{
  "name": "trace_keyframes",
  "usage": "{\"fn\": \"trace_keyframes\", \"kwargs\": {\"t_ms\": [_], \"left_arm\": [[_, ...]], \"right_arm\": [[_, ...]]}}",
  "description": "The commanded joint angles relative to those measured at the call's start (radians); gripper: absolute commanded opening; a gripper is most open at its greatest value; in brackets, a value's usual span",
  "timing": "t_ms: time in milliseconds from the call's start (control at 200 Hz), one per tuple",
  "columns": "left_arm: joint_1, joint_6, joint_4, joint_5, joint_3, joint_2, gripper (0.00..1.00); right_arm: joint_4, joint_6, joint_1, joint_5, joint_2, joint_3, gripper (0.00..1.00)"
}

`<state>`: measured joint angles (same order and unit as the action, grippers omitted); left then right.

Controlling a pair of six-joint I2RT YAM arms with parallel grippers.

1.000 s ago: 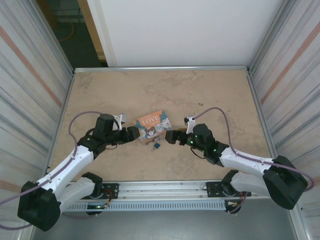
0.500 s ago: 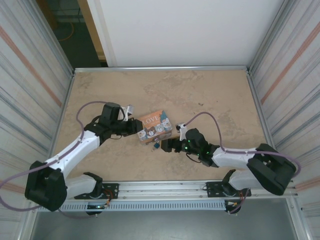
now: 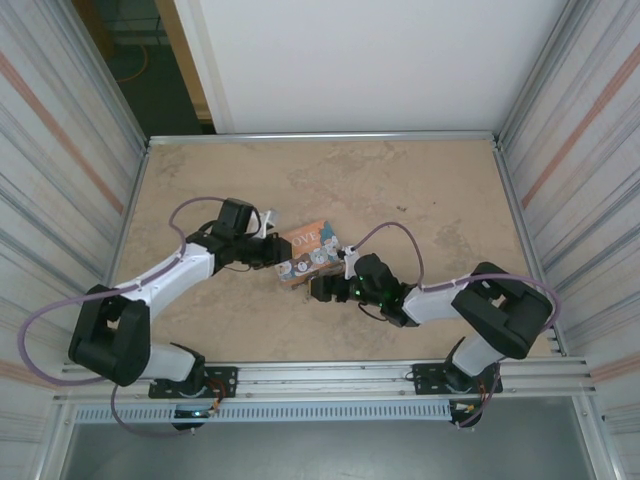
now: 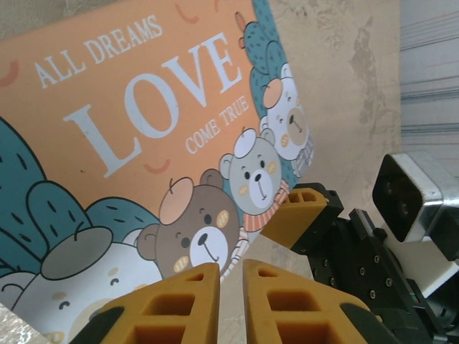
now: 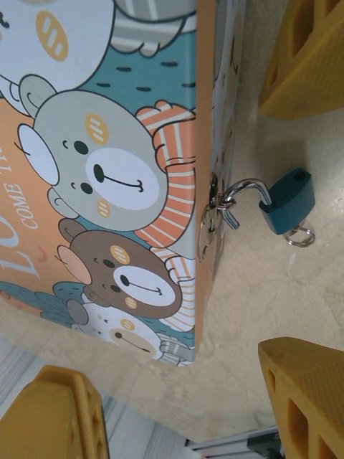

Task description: Unlock the padlock with the key

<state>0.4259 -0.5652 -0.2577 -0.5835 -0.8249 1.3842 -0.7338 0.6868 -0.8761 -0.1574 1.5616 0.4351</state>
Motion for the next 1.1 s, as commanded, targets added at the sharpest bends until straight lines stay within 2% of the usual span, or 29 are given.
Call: {"fn": "trace_keyframes", "kwargs": {"t_ms": [0,436,641,1092], "left_arm": [[0.005,0.04,-0.005,-0.005,-0.032,0.021,0.16],[0.005,0.055,-0.02,0.017,-0.028,0.047,0.14],[0.005,0.055,-0.019,0.016,-0.027,0.052,0.13],[0.005,0.054,-0.017,0.02,-0.022,0.058,0.13]], "right_arm": [[-0.043,-0.017,-0.001,-0.013,0.037,0.033,0.77],[-0.1,-0.005,0.005,-0.044,0.156,0.078,0.72],[-0.143,0.01,0.005,-0.077,0.207,0.093,0.66],[-0.153,0.01,0.012,-0.099,0.209,0.08,0.51]]}}
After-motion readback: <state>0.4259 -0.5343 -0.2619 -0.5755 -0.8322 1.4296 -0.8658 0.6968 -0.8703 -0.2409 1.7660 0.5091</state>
